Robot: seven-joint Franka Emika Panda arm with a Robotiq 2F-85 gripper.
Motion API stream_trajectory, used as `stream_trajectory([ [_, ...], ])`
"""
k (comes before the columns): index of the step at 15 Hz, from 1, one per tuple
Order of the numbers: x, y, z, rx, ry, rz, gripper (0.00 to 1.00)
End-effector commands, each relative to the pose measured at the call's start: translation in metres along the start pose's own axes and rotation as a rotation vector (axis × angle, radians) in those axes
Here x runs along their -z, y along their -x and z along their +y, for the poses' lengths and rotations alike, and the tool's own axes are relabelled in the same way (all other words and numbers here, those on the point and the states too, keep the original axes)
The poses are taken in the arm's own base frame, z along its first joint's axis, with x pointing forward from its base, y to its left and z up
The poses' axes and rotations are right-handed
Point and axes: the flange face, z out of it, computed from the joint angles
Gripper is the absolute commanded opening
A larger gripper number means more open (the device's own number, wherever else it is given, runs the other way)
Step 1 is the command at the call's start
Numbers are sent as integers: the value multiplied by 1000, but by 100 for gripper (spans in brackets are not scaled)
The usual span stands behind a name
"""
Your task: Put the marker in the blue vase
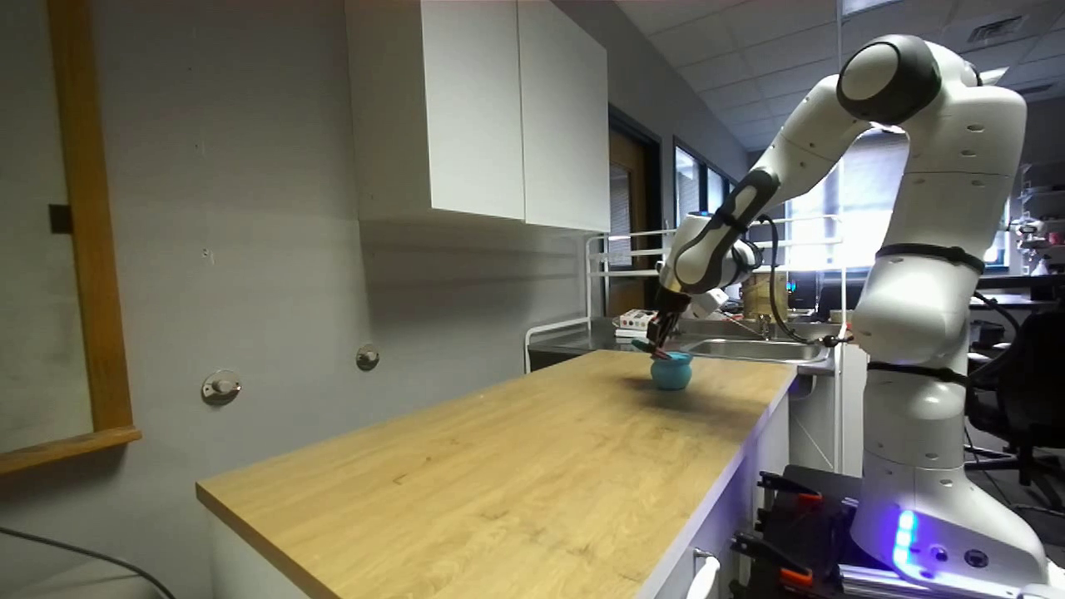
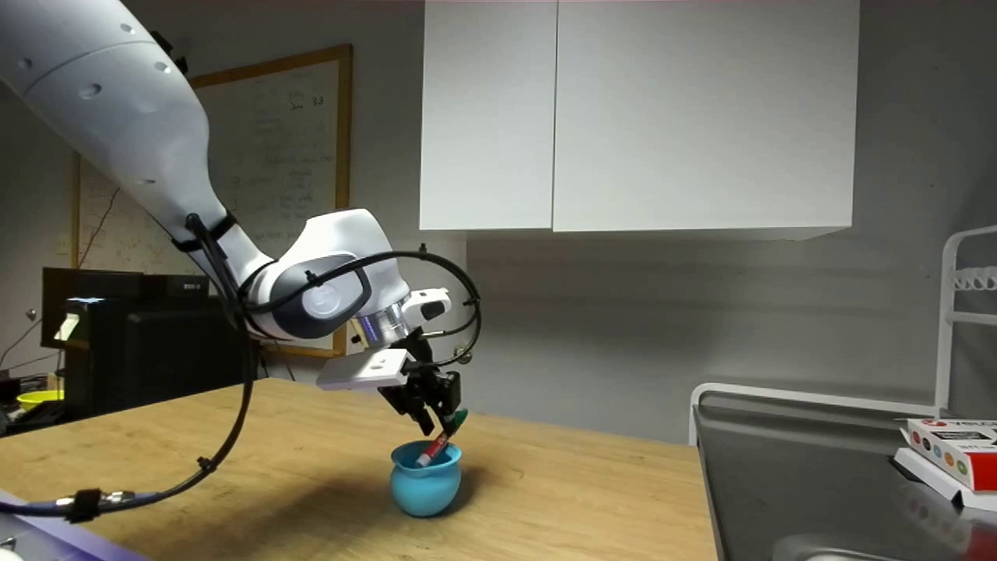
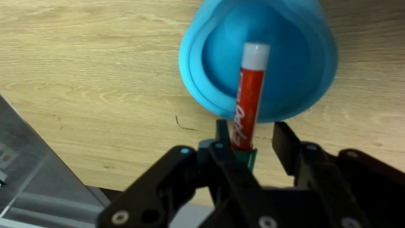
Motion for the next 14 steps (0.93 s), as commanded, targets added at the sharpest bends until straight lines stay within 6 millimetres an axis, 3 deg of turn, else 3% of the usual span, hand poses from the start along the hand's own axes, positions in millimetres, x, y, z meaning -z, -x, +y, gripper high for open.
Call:
stream_trajectory([
  [1,0,-7,2,11,-4,8,74],
  [5,2,-8,2,8,-4,18,100],
  [11,9,-9,3,0,0,10,100],
  [14,28,-7,0,19,1,3,100],
])
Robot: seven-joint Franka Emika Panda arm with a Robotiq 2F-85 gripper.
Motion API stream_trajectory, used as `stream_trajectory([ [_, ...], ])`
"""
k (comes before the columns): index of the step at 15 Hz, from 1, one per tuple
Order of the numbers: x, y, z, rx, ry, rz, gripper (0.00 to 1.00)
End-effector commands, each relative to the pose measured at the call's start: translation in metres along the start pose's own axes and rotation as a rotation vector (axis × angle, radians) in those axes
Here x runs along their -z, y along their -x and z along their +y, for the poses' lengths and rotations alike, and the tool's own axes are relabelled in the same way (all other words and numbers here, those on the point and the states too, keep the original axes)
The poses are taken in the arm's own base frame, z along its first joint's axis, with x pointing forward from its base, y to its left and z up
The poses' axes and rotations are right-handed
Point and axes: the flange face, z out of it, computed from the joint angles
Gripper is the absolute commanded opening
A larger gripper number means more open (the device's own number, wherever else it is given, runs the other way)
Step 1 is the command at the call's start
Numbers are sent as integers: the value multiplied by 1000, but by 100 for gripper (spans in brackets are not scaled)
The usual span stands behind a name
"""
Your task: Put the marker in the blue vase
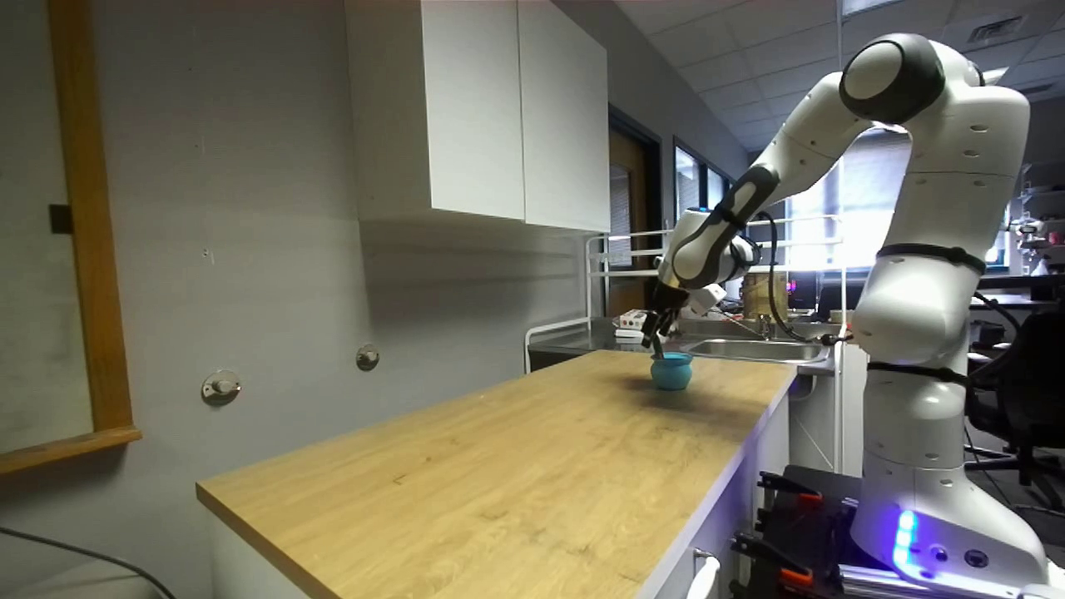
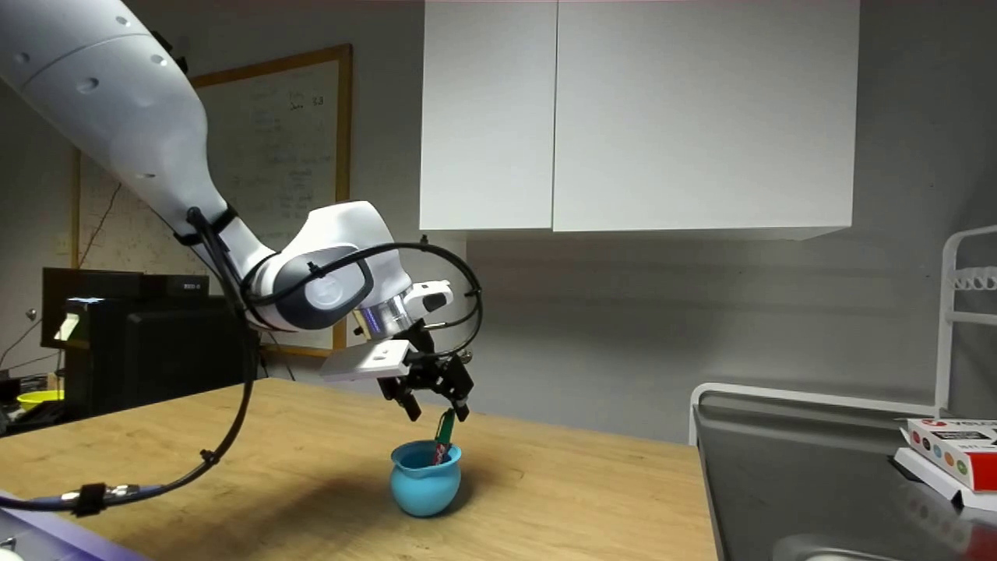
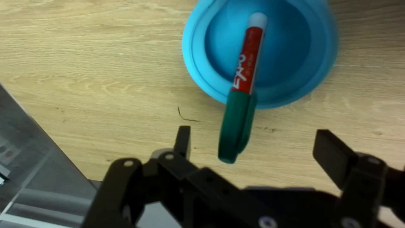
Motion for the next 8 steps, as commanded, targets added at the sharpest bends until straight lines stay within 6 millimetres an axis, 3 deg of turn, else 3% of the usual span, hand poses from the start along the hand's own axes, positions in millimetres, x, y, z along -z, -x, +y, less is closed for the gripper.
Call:
stream_trajectory([
  [1,29,1,-3,34,5,2,100],
  [8,93,-7,-16,114,58,9,100],
])
